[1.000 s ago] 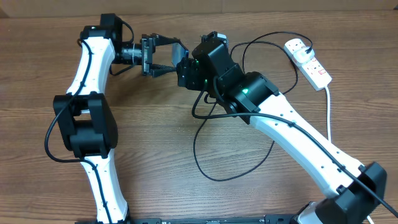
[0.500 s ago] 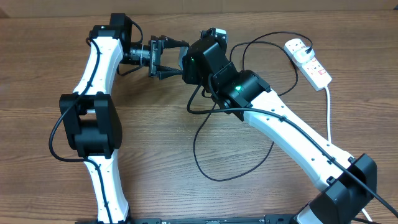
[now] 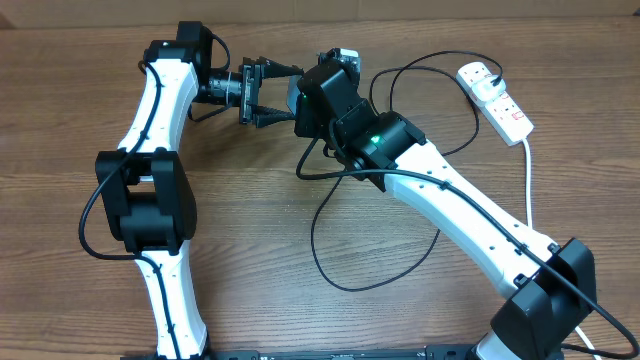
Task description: Plug charger to phone and switch on socket
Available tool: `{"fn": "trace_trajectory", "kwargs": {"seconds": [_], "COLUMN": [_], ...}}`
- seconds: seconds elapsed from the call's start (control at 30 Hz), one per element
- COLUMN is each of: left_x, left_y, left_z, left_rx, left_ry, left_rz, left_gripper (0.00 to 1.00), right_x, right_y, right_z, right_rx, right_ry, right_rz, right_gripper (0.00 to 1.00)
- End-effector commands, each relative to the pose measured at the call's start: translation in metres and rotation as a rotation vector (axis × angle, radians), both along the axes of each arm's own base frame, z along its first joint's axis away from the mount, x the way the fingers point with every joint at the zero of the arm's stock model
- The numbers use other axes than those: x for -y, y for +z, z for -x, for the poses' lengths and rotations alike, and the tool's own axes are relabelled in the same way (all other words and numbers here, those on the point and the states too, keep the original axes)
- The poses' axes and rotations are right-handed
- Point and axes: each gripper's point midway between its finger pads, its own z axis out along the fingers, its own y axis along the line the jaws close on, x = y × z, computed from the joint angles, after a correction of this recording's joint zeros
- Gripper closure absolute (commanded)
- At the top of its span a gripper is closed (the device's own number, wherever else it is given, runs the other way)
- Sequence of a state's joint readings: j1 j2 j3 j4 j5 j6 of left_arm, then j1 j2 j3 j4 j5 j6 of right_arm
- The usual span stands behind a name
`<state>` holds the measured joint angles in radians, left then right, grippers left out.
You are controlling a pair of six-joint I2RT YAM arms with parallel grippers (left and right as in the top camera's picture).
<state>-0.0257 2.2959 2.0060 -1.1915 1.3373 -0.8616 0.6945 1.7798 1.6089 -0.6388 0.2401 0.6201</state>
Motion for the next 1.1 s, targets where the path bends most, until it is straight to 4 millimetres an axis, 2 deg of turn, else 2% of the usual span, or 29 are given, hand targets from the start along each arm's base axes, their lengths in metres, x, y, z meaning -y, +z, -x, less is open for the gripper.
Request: {"fn": "trace_trajectory", "kwargs": {"seconds": [0.0,0.3,1.07], "left_x": [0.0017,0.0016,0.0023], "left_y": [0.0152,0.014,0.014], "left_z": [-0.0018,-0.0019,-0.0016], "left_rx": [0.047,0.047,0.047], "left_ry": [-0.008,-0.007,-0.009], "left_rz": [0.032,0.024,0.024], "left_gripper": [0.44,0.43,0.43], "right_x": [-0.0013,-0.0041,-0.0081], "right_y": [0.0079,0.0091,0.0049], "right_z": [-0.0036,-0.0036,-0.0001], "right_rx": [0.026,0.027,0.004], "right_ry": [0.008,0.017,0.041], "right_rz": [0.001,-0.011,-0.019], "right_gripper": [0.66,0.73,0.78]}}
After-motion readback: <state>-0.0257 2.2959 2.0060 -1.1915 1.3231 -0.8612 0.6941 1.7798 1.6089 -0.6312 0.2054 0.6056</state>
